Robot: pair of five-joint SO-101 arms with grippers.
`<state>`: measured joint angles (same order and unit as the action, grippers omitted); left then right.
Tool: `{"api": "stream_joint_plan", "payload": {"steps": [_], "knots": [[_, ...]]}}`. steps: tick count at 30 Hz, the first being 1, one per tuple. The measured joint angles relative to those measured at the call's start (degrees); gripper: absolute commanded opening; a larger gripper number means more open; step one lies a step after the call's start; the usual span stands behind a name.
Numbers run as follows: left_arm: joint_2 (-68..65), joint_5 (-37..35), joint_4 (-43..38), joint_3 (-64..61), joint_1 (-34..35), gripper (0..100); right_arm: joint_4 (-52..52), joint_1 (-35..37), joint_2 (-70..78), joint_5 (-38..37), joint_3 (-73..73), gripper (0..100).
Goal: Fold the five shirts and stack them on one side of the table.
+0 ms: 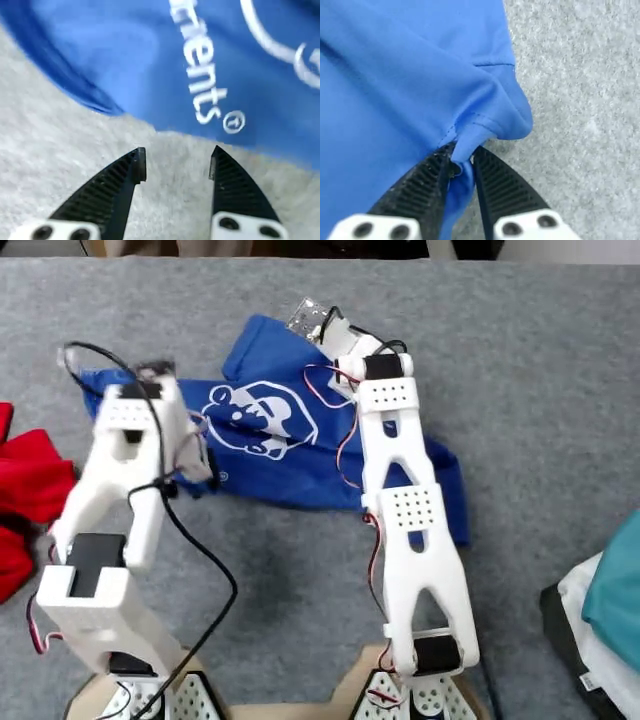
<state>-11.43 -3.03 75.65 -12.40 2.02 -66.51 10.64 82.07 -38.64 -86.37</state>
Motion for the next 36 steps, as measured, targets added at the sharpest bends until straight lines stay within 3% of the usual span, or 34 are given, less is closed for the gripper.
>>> {"api": "stream_joint_plan", "payload": {"steps": [9, 16, 32, 36], "knots": [[1.49, -4.22, -13.89, -11.60, 4.13, 21, 0.00, 0.00, 0.00, 0.00, 0.00, 0.5], [1.93, -11.69, -18.02, -10.64, 6.51, 22, 0.00, 0.00, 0.00, 0.00, 0.18, 0.5], [1.85, -14.95, -18.73, -6.86, 7.74, 22, 0.00, 0.00, 0.00, 0.00, 0.18, 0.5], [1.85, -14.95, -15.56, -3.25, 7.74, 22, 0.00, 0.00, 0.00, 0.00, 0.18, 0.5]]}}
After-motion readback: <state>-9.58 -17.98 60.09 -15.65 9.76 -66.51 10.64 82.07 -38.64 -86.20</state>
